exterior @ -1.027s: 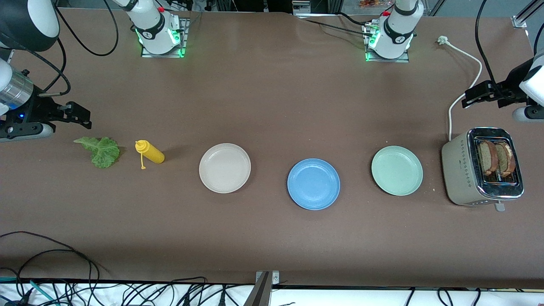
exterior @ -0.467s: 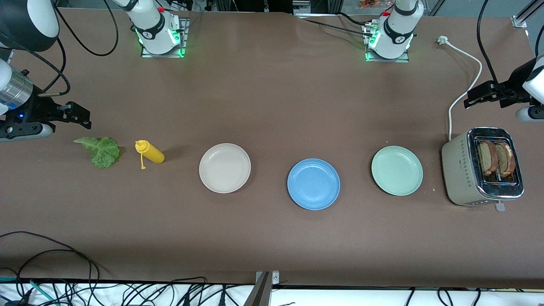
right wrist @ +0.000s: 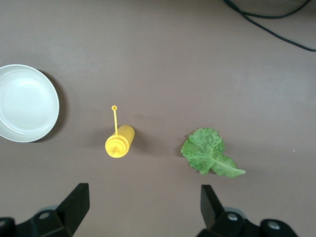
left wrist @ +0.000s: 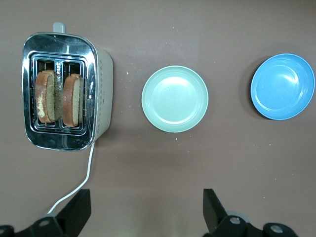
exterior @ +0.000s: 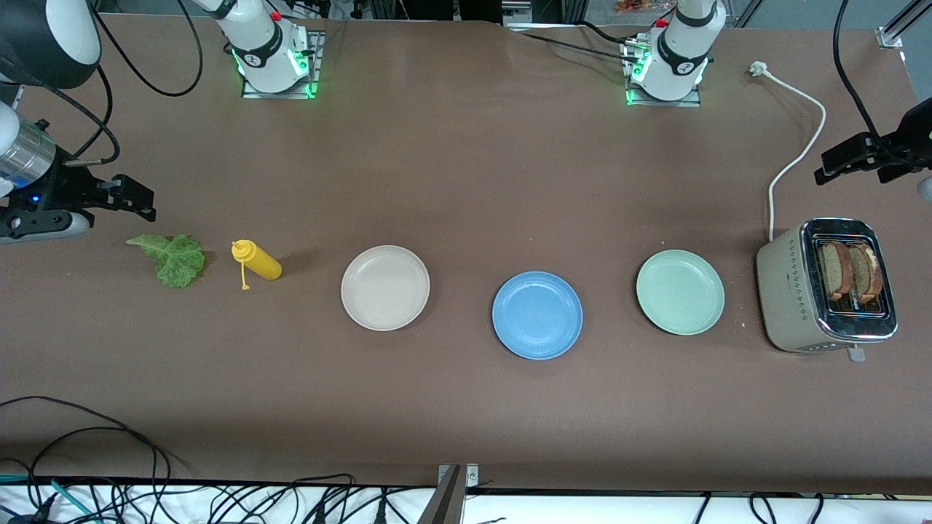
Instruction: Make sandwich in blue plate with both arms
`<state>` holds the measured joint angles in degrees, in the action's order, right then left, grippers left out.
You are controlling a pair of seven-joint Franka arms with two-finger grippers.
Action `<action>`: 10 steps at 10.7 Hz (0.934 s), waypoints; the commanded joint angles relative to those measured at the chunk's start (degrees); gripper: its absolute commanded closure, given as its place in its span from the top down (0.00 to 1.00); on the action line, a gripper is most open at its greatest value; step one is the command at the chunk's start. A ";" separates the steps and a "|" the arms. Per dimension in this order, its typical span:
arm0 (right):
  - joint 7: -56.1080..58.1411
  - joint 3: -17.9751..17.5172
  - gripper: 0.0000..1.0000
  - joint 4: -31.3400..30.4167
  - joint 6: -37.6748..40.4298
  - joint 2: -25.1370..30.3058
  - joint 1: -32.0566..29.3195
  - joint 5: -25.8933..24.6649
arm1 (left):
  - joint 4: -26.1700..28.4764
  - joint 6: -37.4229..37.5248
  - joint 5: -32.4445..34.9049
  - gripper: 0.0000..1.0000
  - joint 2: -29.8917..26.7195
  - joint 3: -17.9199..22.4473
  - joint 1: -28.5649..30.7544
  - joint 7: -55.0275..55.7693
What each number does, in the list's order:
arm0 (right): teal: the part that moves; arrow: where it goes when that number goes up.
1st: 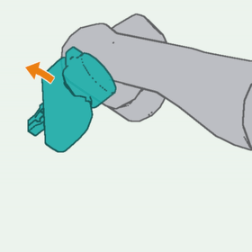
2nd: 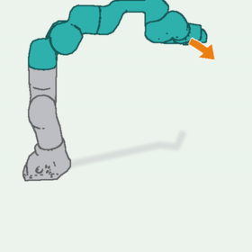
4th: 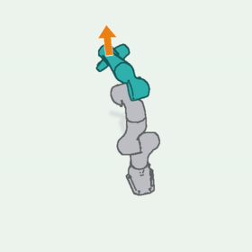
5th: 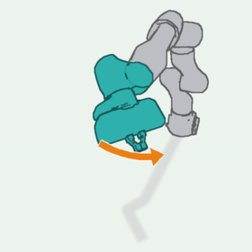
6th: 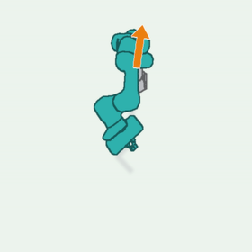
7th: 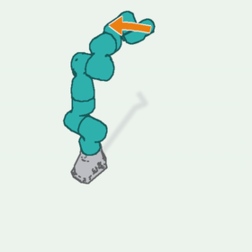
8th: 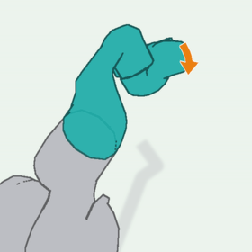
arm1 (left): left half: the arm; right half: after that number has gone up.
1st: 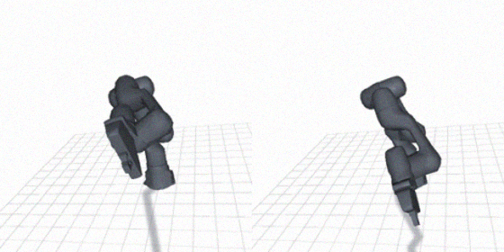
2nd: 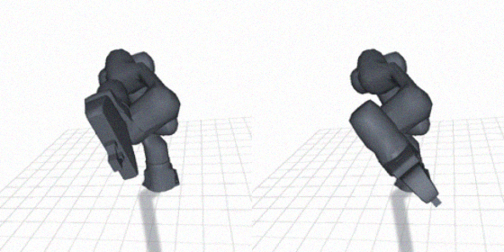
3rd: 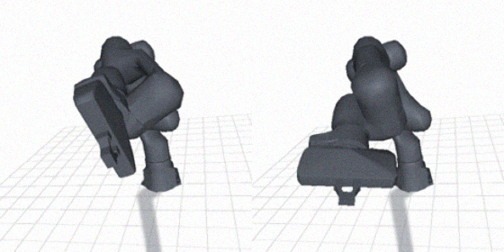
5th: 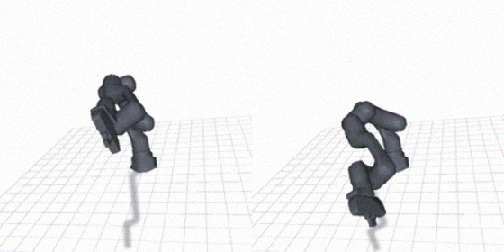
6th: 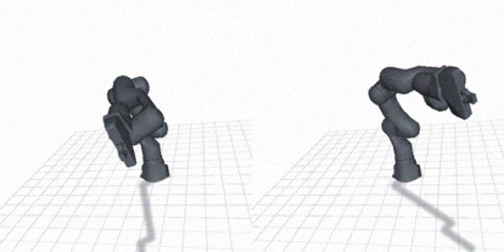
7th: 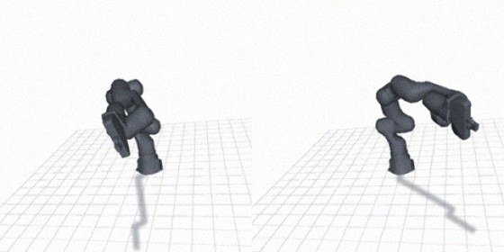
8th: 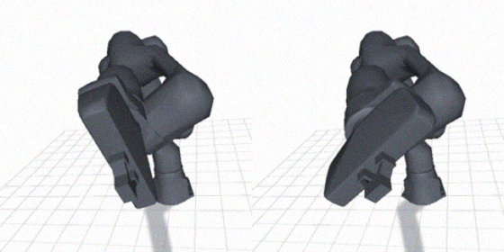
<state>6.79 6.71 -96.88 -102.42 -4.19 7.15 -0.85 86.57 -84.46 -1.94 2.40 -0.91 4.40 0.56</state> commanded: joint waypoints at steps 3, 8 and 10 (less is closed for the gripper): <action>-0.46 -0.12 1.00 1.34 1.61 -0.90 -0.29 0.05 | -0.70 0.96 3.25 1.00 -0.30 -0.06 0.26 0.14; -0.38 -0.12 1.00 1.43 1.61 -1.34 -0.38 0.05 | -0.70 0.96 3.25 1.00 -0.38 -0.14 0.26 0.14; -0.46 -0.12 1.00 1.43 1.43 -1.52 -0.38 0.05 | -0.70 0.96 3.25 1.00 -0.38 -0.14 0.26 0.14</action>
<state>6.79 6.73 -96.88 -101.99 -4.96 7.08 -0.85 86.47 -84.37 -0.01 2.41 -0.83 4.52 0.56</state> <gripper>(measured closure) 0.000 0.000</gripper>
